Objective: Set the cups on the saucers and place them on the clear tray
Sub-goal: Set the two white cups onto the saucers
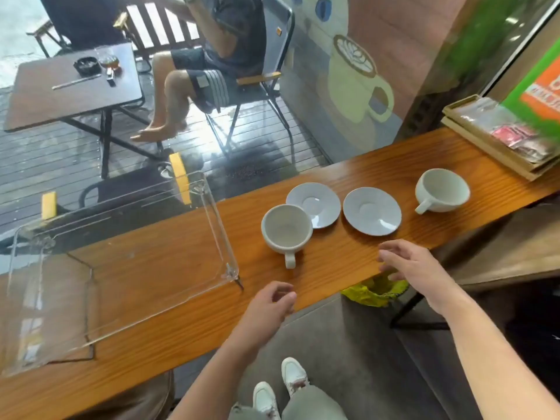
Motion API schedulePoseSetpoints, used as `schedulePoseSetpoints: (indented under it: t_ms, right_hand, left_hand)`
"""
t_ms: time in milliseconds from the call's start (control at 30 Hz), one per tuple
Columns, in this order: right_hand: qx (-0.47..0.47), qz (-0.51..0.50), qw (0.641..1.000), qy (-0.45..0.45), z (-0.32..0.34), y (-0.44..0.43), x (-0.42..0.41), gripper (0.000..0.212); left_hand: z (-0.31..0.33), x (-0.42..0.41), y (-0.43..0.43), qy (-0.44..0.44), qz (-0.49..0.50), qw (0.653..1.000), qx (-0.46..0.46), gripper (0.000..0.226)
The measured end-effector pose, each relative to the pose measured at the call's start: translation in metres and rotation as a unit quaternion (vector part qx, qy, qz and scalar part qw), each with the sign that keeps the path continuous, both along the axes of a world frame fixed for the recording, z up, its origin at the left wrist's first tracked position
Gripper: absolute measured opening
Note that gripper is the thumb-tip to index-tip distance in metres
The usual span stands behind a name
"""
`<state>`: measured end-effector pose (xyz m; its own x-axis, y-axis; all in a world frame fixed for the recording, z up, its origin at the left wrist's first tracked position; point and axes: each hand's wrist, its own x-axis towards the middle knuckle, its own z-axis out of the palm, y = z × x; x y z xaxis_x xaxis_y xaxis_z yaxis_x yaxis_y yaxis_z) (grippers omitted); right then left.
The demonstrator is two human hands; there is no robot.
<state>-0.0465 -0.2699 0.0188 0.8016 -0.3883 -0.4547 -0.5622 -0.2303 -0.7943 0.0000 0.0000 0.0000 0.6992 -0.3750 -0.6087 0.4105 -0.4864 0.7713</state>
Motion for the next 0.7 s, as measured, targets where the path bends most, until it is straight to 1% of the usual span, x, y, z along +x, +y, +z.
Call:
schedulePoseSetpoints:
  t_ms: [67, 133, 200, 267, 333, 400, 467, 533, 633, 700]
  right_hand:
    - [0.010, -0.059, 0.998, -0.009, -0.004, -0.014, 0.007, 0.015]
    - [0.003, -0.099, 0.995, -0.008, -0.011, -0.028, 0.016, 0.018]
    - [0.004, -0.145, 0.989, -0.012, -0.021, -0.042, 0.023, 0.021]
    - [0.015, -0.189, 0.982, -0.018, -0.030, -0.055, 0.029, 0.027]
    - [0.022, -0.223, 0.974, -0.014, -0.037, -0.069, 0.036, 0.034]
    - [0.042, -0.262, 0.964, -0.012, -0.044, -0.080, 0.042, 0.040]
    - [0.076, -0.300, 0.951, -0.015, -0.050, -0.090, 0.047, 0.043]
    - [0.105, -0.325, 0.940, -0.021, -0.054, -0.097, 0.053, 0.043]
    - [0.122, -0.325, 0.938, -0.024, -0.058, -0.102, 0.058, 0.041]
    - [0.153, -0.319, 0.935, -0.036, -0.061, -0.103, 0.060, 0.041]
  left_hand:
    - [-0.004, 0.010, -0.013, 0.051, 0.079, 0.995, -0.013, 0.021]
    - [-0.007, 0.020, -0.025, 0.106, 0.135, 0.985, -0.021, 0.022]
    - [-0.013, 0.026, -0.036, 0.153, 0.167, 0.973, -0.036, 0.022]
    - [-0.017, 0.028, -0.045, 0.177, 0.199, 0.963, -0.044, 0.029]
    - [-0.022, 0.030, -0.051, 0.184, 0.239, 0.953, -0.038, 0.040]
    - [-0.026, 0.033, -0.055, 0.179, 0.271, 0.945, -0.035, 0.046]
    - [-0.029, 0.036, -0.056, 0.171, 0.284, 0.943, -0.035, 0.043]
    - [-0.030, 0.039, -0.056, 0.150, 0.307, 0.939, -0.037, 0.036]
    - [-0.029, 0.042, -0.053, 0.125, 0.321, 0.938, -0.026, 0.022]
    - [-0.027, 0.042, -0.052, 0.144, 0.310, 0.939, -0.035, 0.013]
